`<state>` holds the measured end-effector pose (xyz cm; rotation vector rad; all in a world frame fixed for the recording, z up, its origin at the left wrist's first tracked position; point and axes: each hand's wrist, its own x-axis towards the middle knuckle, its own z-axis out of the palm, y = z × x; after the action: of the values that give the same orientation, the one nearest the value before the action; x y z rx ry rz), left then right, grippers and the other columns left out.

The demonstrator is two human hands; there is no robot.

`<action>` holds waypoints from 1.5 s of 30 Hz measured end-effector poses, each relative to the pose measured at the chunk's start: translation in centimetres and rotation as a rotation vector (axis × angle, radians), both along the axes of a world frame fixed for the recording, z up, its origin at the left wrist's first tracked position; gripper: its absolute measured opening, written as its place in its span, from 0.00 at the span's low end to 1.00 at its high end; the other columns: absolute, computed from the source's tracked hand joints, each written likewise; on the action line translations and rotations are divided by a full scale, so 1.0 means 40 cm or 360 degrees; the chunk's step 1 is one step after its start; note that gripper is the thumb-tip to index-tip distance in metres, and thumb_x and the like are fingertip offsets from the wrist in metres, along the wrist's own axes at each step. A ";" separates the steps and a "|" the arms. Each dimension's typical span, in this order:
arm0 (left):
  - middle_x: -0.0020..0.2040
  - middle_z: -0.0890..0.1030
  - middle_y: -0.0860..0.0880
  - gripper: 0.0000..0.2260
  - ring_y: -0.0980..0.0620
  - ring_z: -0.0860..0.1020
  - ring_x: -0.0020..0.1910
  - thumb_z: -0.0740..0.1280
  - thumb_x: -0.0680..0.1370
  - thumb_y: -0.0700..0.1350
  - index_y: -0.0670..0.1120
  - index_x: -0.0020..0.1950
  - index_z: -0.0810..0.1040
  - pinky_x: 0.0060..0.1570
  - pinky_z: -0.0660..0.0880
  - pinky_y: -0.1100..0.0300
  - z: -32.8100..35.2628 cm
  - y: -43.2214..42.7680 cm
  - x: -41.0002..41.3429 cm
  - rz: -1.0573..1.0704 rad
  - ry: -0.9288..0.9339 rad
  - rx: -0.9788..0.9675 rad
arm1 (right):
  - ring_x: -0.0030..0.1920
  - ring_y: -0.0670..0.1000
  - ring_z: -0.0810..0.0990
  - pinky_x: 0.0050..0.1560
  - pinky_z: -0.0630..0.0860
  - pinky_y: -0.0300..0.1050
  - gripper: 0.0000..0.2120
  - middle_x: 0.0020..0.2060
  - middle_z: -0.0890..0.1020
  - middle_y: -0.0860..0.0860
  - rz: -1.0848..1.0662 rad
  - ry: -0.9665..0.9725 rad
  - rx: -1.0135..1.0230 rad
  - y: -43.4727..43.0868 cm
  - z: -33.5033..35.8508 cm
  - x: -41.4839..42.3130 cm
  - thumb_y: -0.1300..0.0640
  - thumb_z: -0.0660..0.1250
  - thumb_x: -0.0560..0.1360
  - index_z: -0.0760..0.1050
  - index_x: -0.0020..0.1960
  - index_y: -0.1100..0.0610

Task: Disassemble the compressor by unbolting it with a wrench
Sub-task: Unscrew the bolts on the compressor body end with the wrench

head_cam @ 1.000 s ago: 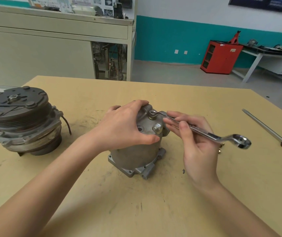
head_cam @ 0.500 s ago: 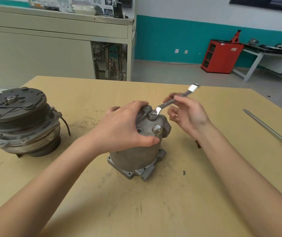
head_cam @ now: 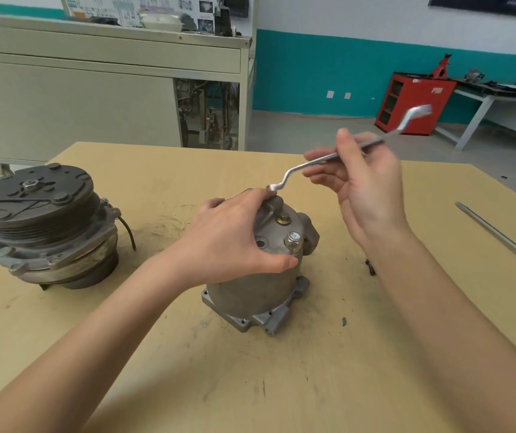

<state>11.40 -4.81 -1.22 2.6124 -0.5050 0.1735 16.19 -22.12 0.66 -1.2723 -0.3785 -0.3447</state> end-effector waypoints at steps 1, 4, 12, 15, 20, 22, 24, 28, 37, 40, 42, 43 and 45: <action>0.57 0.69 0.61 0.42 0.62 0.66 0.53 0.68 0.65 0.68 0.53 0.74 0.61 0.61 0.57 0.62 0.001 0.000 -0.001 -0.0004 0.0010 -0.0002 | 0.31 0.53 0.84 0.32 0.78 0.39 0.07 0.36 0.85 0.55 -0.0144 -0.0164 -0.0044 -0.001 -0.012 -0.030 0.58 0.61 0.80 0.69 0.43 0.57; 0.63 0.73 0.59 0.43 0.59 0.70 0.59 0.65 0.62 0.70 0.53 0.74 0.63 0.62 0.59 0.61 0.001 -0.002 -0.003 0.0006 0.0009 -0.0007 | 0.32 0.54 0.84 0.32 0.80 0.43 0.06 0.36 0.84 0.52 -0.0345 -0.0479 -0.0112 0.000 -0.055 -0.103 0.57 0.64 0.78 0.68 0.43 0.54; 0.61 0.72 0.60 0.43 0.63 0.66 0.53 0.69 0.63 0.69 0.53 0.74 0.63 0.64 0.61 0.59 -0.002 0.002 0.000 -0.0015 -0.0024 -0.0037 | 0.37 0.52 0.85 0.38 0.79 0.42 0.05 0.42 0.84 0.49 -0.0333 -0.0677 -0.0086 0.021 -0.126 -0.153 0.53 0.66 0.77 0.70 0.46 0.49; 0.66 0.72 0.57 0.42 0.61 0.69 0.58 0.72 0.66 0.67 0.53 0.75 0.62 0.67 0.60 0.58 -0.001 0.000 0.001 -0.0036 -0.0031 -0.0027 | 0.38 0.53 0.85 0.40 0.80 0.44 0.03 0.42 0.84 0.49 -0.0319 -0.0679 -0.0131 0.025 -0.127 -0.155 0.50 0.66 0.76 0.73 0.46 0.42; 0.73 0.64 0.63 0.49 0.65 0.65 0.66 0.68 0.58 0.72 0.63 0.76 0.54 0.66 0.64 0.59 -0.002 0.071 0.003 -0.0084 0.0077 -0.0403 | 0.37 0.52 0.84 0.40 0.79 0.42 0.07 0.44 0.84 0.50 -0.0361 -0.0582 -0.0102 0.021 -0.139 -0.159 0.53 0.66 0.77 0.74 0.45 0.40; 0.74 0.60 0.67 0.51 0.71 0.61 0.69 0.70 0.56 0.73 0.64 0.76 0.54 0.65 0.61 0.67 -0.027 0.121 0.003 -0.0058 0.0111 -0.0610 | 0.39 0.51 0.84 0.42 0.79 0.41 0.04 0.47 0.84 0.48 -0.0319 -0.0568 -0.0129 0.022 -0.158 -0.169 0.50 0.66 0.77 0.73 0.46 0.41; 0.74 0.61 0.67 0.54 0.72 0.61 0.70 0.72 0.54 0.75 0.64 0.75 0.54 0.66 0.61 0.68 -0.061 0.156 -0.002 -0.0066 0.0230 -0.0801 | 0.41 0.50 0.83 0.44 0.77 0.38 0.04 0.47 0.84 0.47 -0.0321 -0.0538 -0.0144 0.019 -0.172 -0.171 0.53 0.66 0.77 0.71 0.46 0.46; 0.69 0.68 0.68 0.51 0.68 0.68 0.68 0.74 0.53 0.74 0.65 0.72 0.57 0.66 0.66 0.68 -0.131 0.149 -0.011 -0.0127 0.0390 -0.1095 | 0.37 0.46 0.77 0.41 0.73 0.35 0.06 0.45 0.85 0.50 -0.0227 -0.0287 -0.0057 -0.014 -0.163 -0.138 0.62 0.60 0.78 0.66 0.45 0.55; 0.62 0.73 0.71 0.50 0.67 0.72 0.64 0.75 0.51 0.74 0.65 0.69 0.60 0.53 0.71 0.75 -0.161 0.123 -0.008 -0.0089 0.0357 -0.1247 | 0.27 0.45 0.75 0.26 0.72 0.33 0.04 0.41 0.85 0.56 0.0834 0.0854 -0.0414 -0.060 -0.017 0.129 0.59 0.64 0.72 0.69 0.44 0.59; 0.64 0.73 0.70 0.49 0.67 0.72 0.64 0.75 0.51 0.75 0.66 0.69 0.60 0.54 0.71 0.75 -0.162 0.122 -0.011 -0.0084 0.0344 -0.1253 | 0.25 0.43 0.75 0.26 0.73 0.31 0.03 0.37 0.84 0.55 0.0976 0.0952 -0.0295 -0.017 -0.003 0.168 0.61 0.63 0.73 0.70 0.45 0.60; 0.63 0.72 0.71 0.49 0.68 0.72 0.64 0.74 0.51 0.75 0.67 0.68 0.60 0.54 0.71 0.75 -0.162 0.119 -0.013 -0.0084 0.0347 -0.1257 | 0.24 0.43 0.75 0.24 0.72 0.31 0.03 0.33 0.82 0.53 0.0953 0.0875 -0.0176 -0.007 0.004 0.169 0.62 0.60 0.77 0.71 0.46 0.60; 0.63 0.72 0.72 0.49 0.69 0.72 0.64 0.74 0.51 0.75 0.67 0.68 0.60 0.54 0.71 0.75 -0.161 0.117 -0.014 -0.0086 0.0350 -0.1262 | 0.25 0.44 0.75 0.24 0.72 0.30 0.06 0.31 0.81 0.53 0.0904 0.0817 -0.0072 -0.009 0.012 0.165 0.62 0.58 0.79 0.71 0.45 0.60; 0.63 0.71 0.71 0.47 0.69 0.71 0.63 0.74 0.51 0.74 0.68 0.67 0.60 0.53 0.71 0.75 -0.160 0.114 -0.015 -0.0086 0.0351 -0.1283 | 0.26 0.44 0.77 0.26 0.73 0.31 0.10 0.31 0.81 0.53 0.0731 0.0693 0.0130 -0.020 0.030 0.144 0.61 0.56 0.82 0.71 0.43 0.60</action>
<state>10.80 -0.25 -7.62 1.8011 -0.3306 0.0501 21.95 -22.92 1.85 -1.1056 -0.2684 0.3016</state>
